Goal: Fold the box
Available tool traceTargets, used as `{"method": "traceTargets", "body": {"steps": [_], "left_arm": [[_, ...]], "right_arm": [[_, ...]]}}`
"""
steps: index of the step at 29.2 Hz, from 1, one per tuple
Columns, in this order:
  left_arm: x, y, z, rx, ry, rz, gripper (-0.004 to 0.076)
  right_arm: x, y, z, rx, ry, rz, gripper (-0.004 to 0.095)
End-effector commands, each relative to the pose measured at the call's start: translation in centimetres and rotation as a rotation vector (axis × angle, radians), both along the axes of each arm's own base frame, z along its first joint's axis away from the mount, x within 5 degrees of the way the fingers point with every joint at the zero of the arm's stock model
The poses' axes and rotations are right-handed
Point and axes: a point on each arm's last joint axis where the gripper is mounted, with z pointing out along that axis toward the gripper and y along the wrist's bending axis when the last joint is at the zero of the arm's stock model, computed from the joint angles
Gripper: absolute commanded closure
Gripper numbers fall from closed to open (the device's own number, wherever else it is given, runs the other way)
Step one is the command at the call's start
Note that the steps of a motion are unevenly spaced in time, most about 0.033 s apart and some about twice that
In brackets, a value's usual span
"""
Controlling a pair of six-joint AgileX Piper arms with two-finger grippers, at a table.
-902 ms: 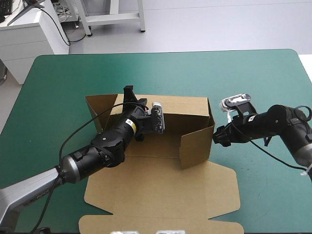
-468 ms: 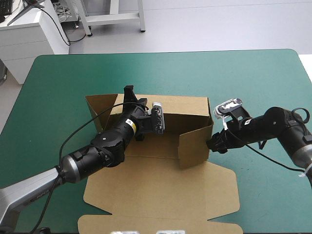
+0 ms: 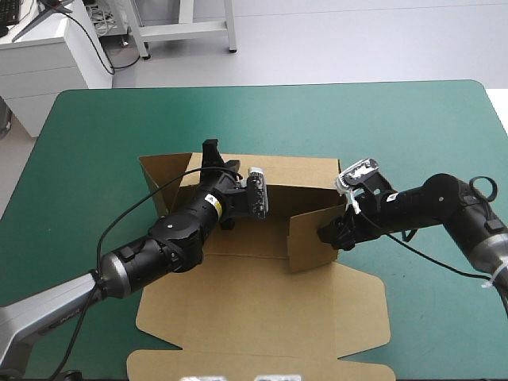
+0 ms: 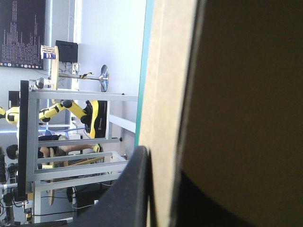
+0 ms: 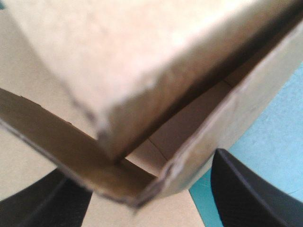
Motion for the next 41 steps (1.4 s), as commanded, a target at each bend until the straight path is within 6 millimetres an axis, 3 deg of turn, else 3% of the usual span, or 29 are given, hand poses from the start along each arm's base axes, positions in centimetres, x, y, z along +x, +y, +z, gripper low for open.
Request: {"method": "traceTargets", "body": {"steps": [1,7,14,17,26,32,34,41], "left_arm": [[-0.3,0.4,0.8,-0.066,0.020,0.039,0.0732],[-0.3,0.5,0.3,-0.061,0.057,0.059,0.0732],[-1.3,0.3,-0.7,0.037,0.159,0.039,0.0732],[-1.7,-0.1,-0.8,0.032,0.175,0.019,0.0732],[-1.7,-0.1,-0.8,0.034,0.172,0.016,0.0732],[-1.7,-0.1,-0.7,0.015,0.175,0.021,0.0721],[-1.7,-0.2,-0.6,0.007,0.171,0.012,0.0673],[-2.2,-1.4,3.2,-0.224,0.130,-0.043,0.0278]], "right_arm": [[0.3,1.0,1.1,-0.007,-0.109,-0.006,0.0281],[0.9,2.4,1.6,-0.051,-0.268,-0.049,0.0282],[1.7,2.0,1.8,-0.109,-0.356,-0.119,0.0335],[1.8,1.9,1.9,-0.114,-0.366,-0.128,0.0432],[1.7,2.1,1.9,-0.080,-0.342,-0.139,0.0930],[1.7,2.1,2.0,-0.082,-0.356,-0.144,0.0923],[1.9,2.0,2.1,-0.082,-0.374,-0.163,0.0923],[2.7,1.4,2.7,-0.064,-0.447,-0.278,0.0923]]}}
